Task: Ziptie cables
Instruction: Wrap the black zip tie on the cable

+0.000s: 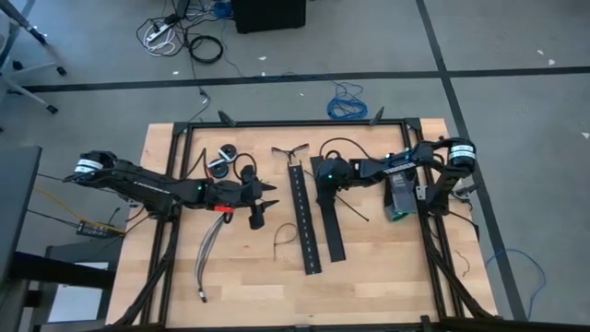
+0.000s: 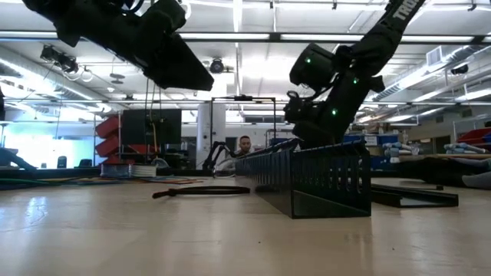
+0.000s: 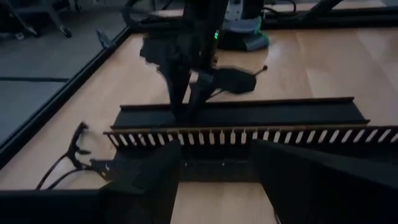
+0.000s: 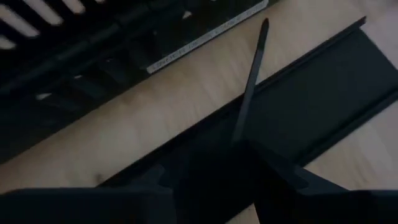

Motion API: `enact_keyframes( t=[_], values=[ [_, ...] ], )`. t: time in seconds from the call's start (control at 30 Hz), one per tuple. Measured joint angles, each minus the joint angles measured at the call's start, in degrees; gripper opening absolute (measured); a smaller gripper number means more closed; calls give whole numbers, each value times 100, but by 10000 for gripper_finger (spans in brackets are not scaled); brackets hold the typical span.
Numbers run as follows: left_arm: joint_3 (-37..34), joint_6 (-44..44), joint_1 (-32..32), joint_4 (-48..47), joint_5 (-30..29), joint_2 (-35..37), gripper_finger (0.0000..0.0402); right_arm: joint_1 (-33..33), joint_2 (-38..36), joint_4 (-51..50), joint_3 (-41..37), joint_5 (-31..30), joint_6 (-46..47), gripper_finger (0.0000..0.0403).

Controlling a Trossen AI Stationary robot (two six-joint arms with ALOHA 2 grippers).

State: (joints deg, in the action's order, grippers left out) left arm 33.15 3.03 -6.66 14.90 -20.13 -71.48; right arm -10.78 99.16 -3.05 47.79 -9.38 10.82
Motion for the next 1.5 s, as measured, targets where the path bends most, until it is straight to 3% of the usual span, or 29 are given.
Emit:
enact_keyframes(
  t=[0.2, 0.4, 0.73, 0.9, 1.07, 1.2, 1.3, 1.5],
  values=[
    [-4, -129, 0, -7, -14, -1, 192, -51, 97, 13, 9, 22, 40, 113],
    [-4, -140, 0, -16, -231, -1, 192, -51, -35, -13, -2, 46, -32, 13],
    [-4, -23, 0, 131, -227, -1, 192, 16, -319, -194, 296, -67, -163, 2],
    [-3, 40, 0, -171, -258, 238, 192, 176, -954, -1176, 480, -927, -140, 0],
    [2, 203, -13, -915, -448, 940, 192, 495, -1909, -1885, 437, -1501, 246, 1],
    [-41, 321, -65, -990, -431, 1251, 192, 903, -2438, -1218, 241, -1498, 252, 1],
    [-258, 124, -129, -448, -296, 1286, 192, 1238, -2570, -36, 29, -1501, 10, 1],
    [-1183, -212, -151, 2499, 37, 1260, 192, 1693, -2168, 2918, -426, -1066, -527, 1]
  ],
)
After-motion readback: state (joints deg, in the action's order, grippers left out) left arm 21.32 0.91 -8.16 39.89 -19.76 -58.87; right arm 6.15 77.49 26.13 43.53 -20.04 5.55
